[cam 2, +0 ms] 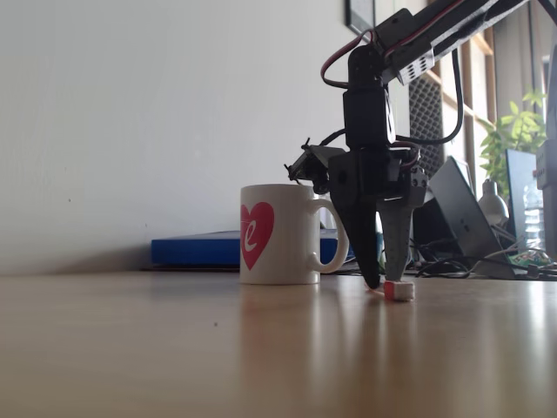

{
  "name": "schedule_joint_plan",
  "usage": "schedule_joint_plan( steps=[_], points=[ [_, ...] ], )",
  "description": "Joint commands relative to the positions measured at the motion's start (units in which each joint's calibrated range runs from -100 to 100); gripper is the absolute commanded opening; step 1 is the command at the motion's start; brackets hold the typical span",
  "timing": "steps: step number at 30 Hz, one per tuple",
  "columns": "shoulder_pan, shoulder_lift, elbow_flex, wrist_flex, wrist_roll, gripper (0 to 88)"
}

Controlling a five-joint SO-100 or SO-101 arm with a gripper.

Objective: Grab the pen and place it in the cup.

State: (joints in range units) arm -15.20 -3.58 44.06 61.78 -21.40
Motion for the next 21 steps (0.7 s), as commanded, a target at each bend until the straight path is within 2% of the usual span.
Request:
schedule_joint_plan(
  steps=[1,15,21],
  points=[
    [-0.19,-0.57,-1.73,-0.49,0.33,2.6],
    [-0.11,-1.23,-2.1,-0.32,0.48,1.1],
    [0.48,-5.72,-4.0,0.71,2.43,1.1]
  ],
)
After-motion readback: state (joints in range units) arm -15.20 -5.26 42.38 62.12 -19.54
